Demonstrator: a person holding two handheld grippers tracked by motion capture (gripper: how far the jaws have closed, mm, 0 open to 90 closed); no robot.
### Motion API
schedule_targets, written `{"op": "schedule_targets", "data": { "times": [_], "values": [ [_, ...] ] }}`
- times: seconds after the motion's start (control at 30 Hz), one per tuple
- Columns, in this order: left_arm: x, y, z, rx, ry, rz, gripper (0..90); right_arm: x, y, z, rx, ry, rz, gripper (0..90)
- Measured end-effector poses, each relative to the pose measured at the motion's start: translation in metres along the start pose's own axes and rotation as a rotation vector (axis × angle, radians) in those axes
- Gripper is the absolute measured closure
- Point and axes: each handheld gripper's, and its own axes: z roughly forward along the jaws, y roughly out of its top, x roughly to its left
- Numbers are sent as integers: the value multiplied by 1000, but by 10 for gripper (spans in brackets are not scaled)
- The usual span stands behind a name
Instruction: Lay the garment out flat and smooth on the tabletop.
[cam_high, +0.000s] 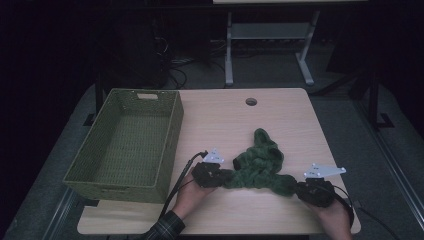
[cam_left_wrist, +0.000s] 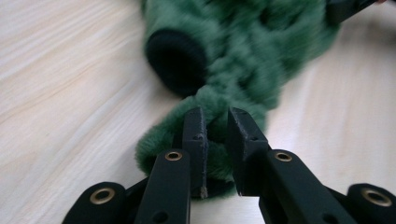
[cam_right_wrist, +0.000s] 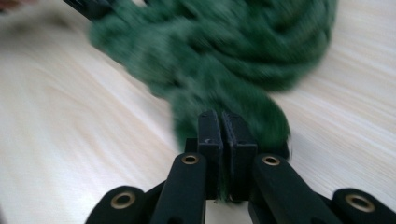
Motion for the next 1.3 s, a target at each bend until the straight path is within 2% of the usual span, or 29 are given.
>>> {"op": "schedule_targets", "data": {
  "times": [0.1, 0.23, 0.27, 0.53, 0.6, 0.7, 0.77, 0.8, 0.83, 0.87, 0.97, 1.1, 1.17, 1.23, 1.27, 1.3],
  "values": [
    [5, -2, 6, 15, -6, -4, 799, -8, -1, 7, 45, -28, 11, 881],
    [4, -3, 5, 32, -1, 19, 822, -12, -1, 10, 67, -18, 25, 895],
    [4, -4, 4, 44, 0, 33, 826, -11, -2, 9, 66, -20, 24, 897],
    [-7, -19, -11, 60, -54, 20, 840, 5, -13, -1, 110, -37, -22, 900],
    [-15, -25, -16, 70, -74, 22, 841, 9, -15, -5, 126, -41, -31, 900],
    [-19, -29, -20, 72, -90, 18, 832, 11, -23, -12, 126, -27, -10, 899],
    [-19, -29, -21, 67, -87, 22, 785, 10, -24, -13, 121, -21, -6, 896],
    [-18, -26, -24, 51, -84, 16, 745, 9, -25, -14, 120, -29, -2, 817],
    [-18, -26, -24, 51, -84, 16, 725, 9, -25, -14, 120, -29, -2, 817],
    [-17, -22, -27, 32, -72, 18, 699, 7, -23, -17, 112, -51, -7, 792],
    [-16, -18, -32, 15, -64, 21, 660, 4, -17, -24, 49, -57, -7, 786],
    [-9, -8, -37, -7, -51, 16, 609, 1, -4, -26, 9, -48, -1, 758],
    [-3, 1, -33, -14, -52, 21, 577, -1, 4, -26, -12, -37, -4, 735],
    [-1, 3, -32, -17, -54, 16, 555, -1, 9, -25, -22, -28, 2, 720],
    [3, 7, -27, -24, -56, 11, 528, -1, 20, -23, -48, -12, -5, 694],
    [3, 7, -27, -24, -56, 11, 512, -1, 20, -23, -48, -12, -5, 694]
  ]
}}
